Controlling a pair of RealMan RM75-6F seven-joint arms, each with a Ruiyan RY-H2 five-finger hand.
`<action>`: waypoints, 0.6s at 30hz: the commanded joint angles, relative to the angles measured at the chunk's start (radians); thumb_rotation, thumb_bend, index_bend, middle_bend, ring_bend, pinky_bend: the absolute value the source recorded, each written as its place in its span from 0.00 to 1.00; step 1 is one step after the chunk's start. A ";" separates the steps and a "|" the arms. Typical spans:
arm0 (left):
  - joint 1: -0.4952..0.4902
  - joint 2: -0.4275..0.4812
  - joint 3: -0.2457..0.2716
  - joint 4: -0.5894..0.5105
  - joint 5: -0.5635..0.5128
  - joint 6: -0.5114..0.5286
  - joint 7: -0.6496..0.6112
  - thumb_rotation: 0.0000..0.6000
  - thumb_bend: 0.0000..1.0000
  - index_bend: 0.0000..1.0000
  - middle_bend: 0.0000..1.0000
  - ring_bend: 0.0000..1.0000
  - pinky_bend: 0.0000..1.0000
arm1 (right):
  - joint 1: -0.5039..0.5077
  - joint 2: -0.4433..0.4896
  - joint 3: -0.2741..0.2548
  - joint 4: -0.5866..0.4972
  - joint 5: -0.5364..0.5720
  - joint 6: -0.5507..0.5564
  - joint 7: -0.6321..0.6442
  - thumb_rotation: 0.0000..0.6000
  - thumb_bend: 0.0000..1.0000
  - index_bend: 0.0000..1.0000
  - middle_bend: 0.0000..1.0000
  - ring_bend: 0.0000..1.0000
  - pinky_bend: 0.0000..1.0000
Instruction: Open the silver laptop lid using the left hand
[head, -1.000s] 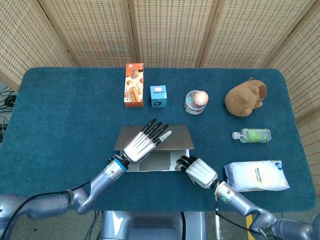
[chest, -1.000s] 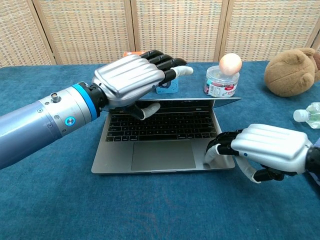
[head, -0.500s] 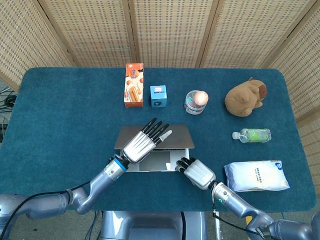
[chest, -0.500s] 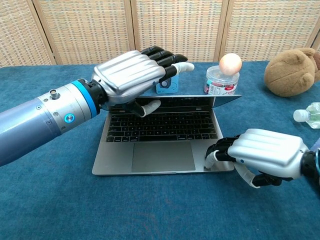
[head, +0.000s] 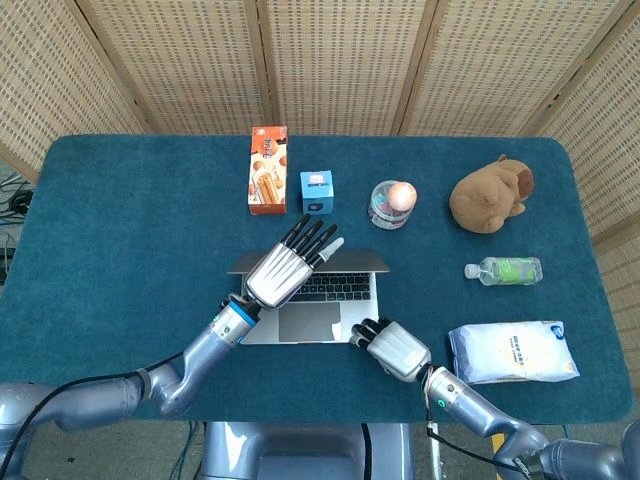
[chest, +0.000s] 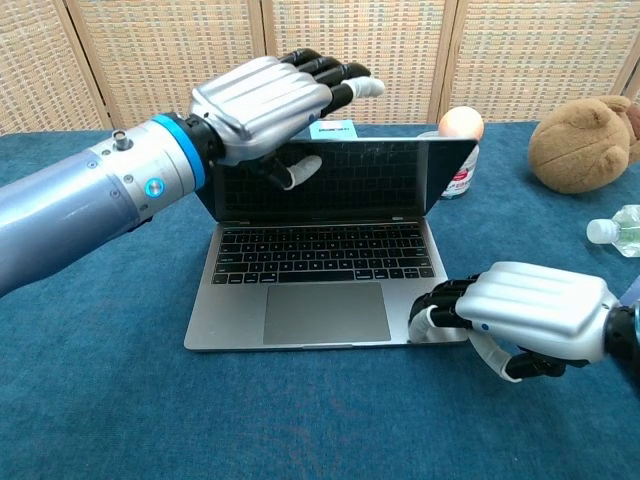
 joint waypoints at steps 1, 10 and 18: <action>-0.017 0.000 -0.024 0.011 -0.024 -0.007 0.016 1.00 0.51 0.00 0.00 0.00 0.00 | 0.003 0.001 0.000 -0.003 0.000 0.001 0.004 1.00 1.00 0.23 0.20 0.17 0.28; -0.061 0.001 -0.074 0.041 -0.087 -0.032 0.021 1.00 0.51 0.00 0.00 0.00 0.00 | 0.018 0.002 -0.001 0.002 -0.001 0.000 0.021 1.00 1.00 0.23 0.20 0.17 0.28; -0.105 -0.012 -0.108 0.108 -0.142 -0.051 0.019 1.00 0.51 0.00 0.00 0.00 0.00 | 0.030 0.002 -0.003 0.000 -0.015 0.012 0.033 1.00 1.00 0.23 0.20 0.17 0.28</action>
